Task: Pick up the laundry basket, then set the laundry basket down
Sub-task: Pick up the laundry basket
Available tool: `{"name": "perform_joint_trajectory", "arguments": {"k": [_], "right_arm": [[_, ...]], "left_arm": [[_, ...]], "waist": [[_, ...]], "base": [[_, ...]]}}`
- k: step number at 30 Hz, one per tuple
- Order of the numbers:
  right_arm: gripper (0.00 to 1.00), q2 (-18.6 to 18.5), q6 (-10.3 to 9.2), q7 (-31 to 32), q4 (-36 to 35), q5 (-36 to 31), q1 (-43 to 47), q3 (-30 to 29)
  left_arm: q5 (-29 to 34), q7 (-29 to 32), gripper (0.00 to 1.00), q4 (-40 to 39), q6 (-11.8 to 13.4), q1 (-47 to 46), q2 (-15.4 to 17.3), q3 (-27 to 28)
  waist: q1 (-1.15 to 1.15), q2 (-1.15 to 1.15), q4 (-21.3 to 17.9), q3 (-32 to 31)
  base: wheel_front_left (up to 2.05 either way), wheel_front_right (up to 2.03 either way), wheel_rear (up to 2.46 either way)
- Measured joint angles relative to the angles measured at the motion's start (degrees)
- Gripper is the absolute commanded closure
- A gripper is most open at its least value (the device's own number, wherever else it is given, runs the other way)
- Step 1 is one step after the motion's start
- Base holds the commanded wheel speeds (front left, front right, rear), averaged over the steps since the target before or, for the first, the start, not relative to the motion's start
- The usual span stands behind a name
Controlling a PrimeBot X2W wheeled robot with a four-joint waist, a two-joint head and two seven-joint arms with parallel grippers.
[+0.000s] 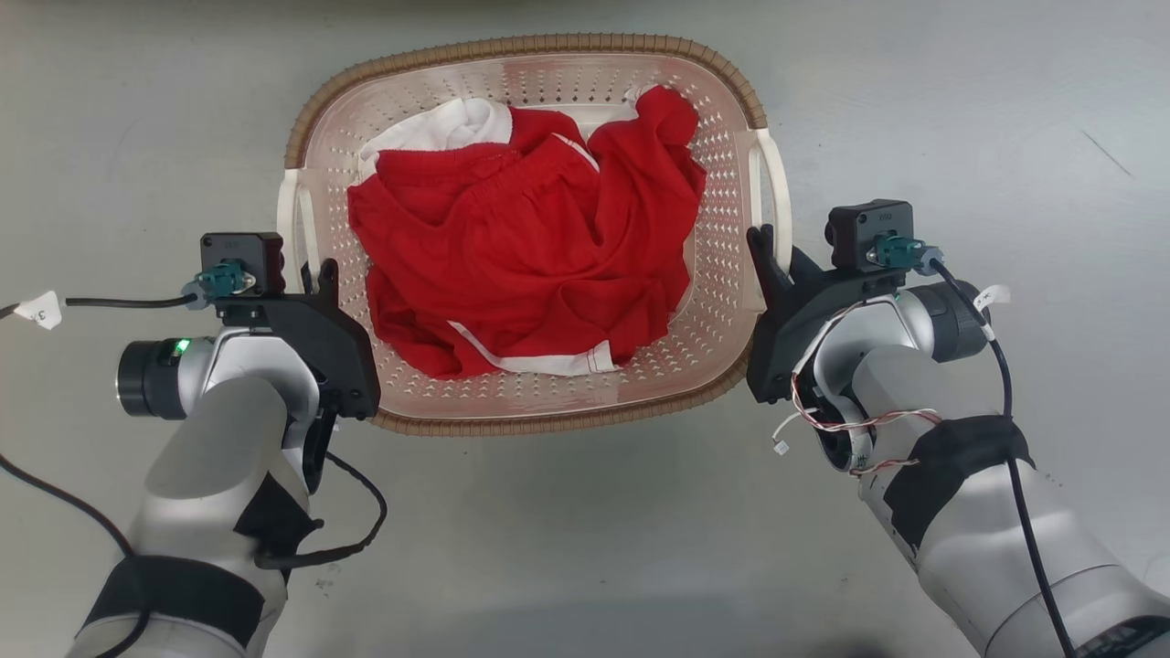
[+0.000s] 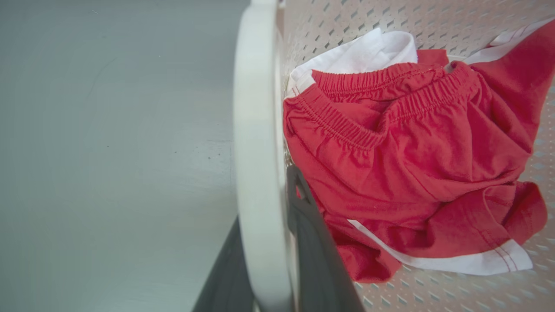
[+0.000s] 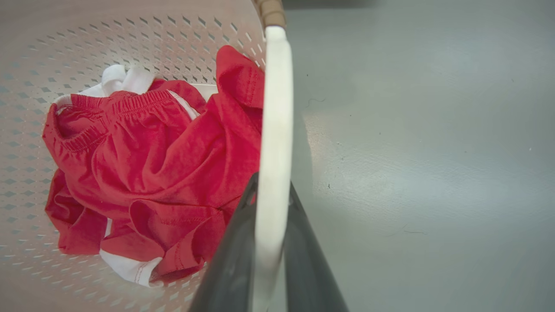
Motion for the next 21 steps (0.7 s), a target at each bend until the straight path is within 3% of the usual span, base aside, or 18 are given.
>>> {"name": "perform_joint_trajectory", "arguments": {"k": [21], "right_arm": [[1.00, 0.43, -0.27, -1.02, 5.15, 3.04, 0.23, 2.20]], "left_arm": [[-0.70, -0.49, 1.00, 2.08, -0.43, 0.86, -1.59, 0.03]], "waist": [[0.01, 0.00, 0.31, -3.86]], "base": [[0.00, 0.00, 0.00]]}}
